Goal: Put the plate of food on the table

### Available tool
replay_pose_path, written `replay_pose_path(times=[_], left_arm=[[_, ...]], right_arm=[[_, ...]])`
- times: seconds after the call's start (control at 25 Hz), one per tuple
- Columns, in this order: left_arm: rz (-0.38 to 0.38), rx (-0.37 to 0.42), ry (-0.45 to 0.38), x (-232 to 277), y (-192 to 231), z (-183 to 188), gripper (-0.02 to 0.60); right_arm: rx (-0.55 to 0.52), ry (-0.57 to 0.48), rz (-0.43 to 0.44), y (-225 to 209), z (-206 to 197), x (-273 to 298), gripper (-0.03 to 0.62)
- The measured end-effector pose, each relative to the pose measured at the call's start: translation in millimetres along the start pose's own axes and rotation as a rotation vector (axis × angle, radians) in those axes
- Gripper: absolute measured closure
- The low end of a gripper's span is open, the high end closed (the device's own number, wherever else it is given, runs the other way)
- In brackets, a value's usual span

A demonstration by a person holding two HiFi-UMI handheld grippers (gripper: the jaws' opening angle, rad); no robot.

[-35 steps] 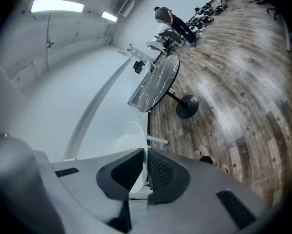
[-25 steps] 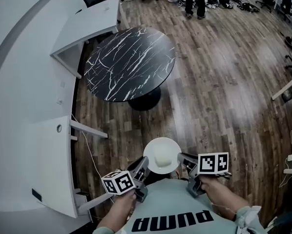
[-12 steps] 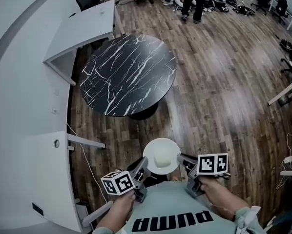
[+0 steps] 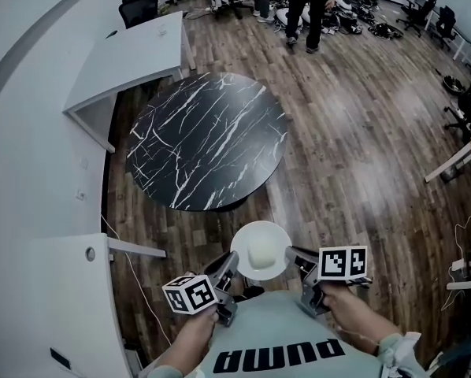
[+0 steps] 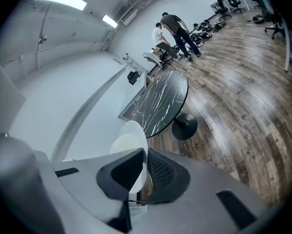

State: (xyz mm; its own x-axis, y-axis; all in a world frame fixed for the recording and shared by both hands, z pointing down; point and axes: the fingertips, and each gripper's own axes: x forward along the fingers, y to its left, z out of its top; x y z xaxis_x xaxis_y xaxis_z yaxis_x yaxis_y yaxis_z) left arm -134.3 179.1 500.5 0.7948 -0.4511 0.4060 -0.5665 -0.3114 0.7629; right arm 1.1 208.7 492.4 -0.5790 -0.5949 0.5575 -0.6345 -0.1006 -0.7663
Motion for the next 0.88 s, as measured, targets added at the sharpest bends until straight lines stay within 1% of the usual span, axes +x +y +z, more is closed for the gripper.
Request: replay_pose_path(times=[0.24, 0.32, 0.56, 0.88], left_arm=[[-0.044, 0.026, -0.013, 2.9, 8.4, 37.0, 0.541], [-0.051, 0.021, -0.015, 2.3, 15.8, 43.8, 0.541], [-0.047, 0.009, -0.04, -6.8, 31.6, 64.4, 0.543], [-0.019, -0.012, -0.072, -14.2, 49.4, 78.6, 0.543]], right_arm=[[-0.011, -0.031, -0.021, 15.7, 19.6, 20.7, 0.56], [-0.02, -0.038, -0.022, 21.0, 25.0, 28.6, 0.56], [-0.029, -0.021, -0.021, 36.5, 29.8, 52.1, 0.56], [-0.055, 0.016, -0.003, 49.1, 38.3, 75.9, 0.56]])
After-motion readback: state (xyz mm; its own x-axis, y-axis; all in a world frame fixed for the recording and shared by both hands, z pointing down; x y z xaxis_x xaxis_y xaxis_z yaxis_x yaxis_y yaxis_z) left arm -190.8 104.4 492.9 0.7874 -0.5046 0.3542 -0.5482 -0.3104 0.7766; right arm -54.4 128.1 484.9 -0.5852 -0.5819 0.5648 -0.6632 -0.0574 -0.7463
